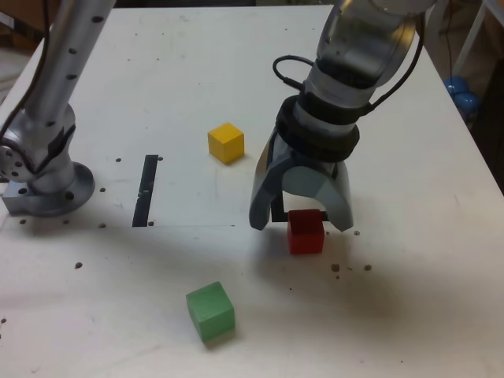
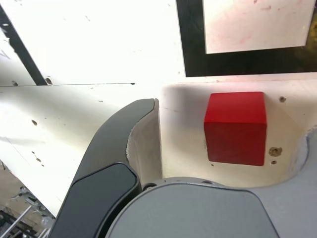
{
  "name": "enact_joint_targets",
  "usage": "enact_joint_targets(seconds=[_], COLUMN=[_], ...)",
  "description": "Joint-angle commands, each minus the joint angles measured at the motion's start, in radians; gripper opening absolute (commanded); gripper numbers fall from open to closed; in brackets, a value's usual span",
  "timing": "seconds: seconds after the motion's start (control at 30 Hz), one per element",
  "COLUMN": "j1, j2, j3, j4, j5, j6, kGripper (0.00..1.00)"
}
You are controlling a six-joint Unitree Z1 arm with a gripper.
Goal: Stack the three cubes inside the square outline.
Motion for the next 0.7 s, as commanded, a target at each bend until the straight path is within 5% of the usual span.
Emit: enact_joint_targets(seconds=[0.0,0.27,0.53,0.67], j1=[-0.003,-0.008,-0.011,-0.012], j2=[0.021,0.064,0.083,0.083], j3=[-0.011,-0.037,-0.052,-0.052], j4=[-0.003,-0.015,-0.025,-0.026], j5=[-0.005,-0.020,-0.012,-0.010], j6=[-0.001,-0.001,-0.002,-0.002], kGripper=[0.89,0.68,0.35,0.33])
